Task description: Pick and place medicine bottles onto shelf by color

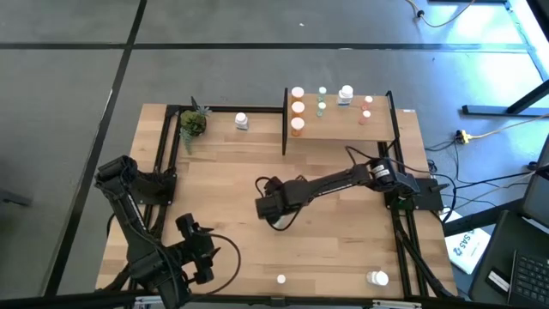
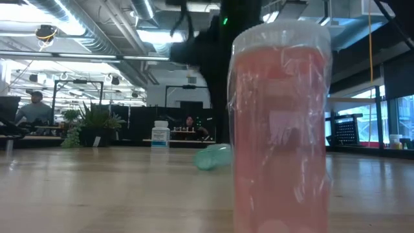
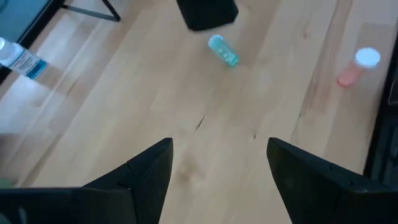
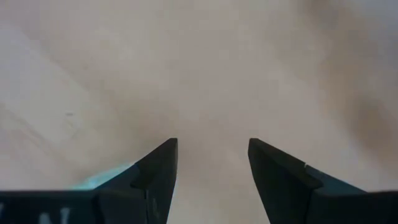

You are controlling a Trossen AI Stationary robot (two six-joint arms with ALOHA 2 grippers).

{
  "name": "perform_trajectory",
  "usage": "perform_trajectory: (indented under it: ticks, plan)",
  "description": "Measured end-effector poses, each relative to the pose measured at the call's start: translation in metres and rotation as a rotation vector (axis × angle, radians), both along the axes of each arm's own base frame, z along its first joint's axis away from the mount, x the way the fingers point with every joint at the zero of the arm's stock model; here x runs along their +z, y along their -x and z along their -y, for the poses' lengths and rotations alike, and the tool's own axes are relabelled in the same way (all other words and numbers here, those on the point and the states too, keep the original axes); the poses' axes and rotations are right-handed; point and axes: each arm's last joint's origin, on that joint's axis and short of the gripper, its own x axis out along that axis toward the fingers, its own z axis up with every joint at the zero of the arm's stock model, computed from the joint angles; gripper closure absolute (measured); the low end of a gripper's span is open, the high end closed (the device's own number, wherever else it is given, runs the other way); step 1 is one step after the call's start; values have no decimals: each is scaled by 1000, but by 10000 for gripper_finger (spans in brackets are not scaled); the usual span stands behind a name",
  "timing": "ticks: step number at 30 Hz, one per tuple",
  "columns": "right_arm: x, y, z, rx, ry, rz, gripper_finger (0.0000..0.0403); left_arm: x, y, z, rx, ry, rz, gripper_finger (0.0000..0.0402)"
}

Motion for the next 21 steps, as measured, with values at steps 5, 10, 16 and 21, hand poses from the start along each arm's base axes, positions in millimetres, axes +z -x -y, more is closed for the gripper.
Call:
perform_trajectory:
  ticks: [5,10,16,21]
  plan:
    - [43,13,-7,74,246,-64,202,1,-1,-1,60,25,62,147]
    - [80,23,-24,260,381,-84,202,1,-10,-8,155,65,110,147]
    - [112,31,-42,531,359,-96,202,1,-34,-25,259,99,135,147]
    - [131,33,-50,722,342,-93,202,0,-53,-40,335,151,139,147]
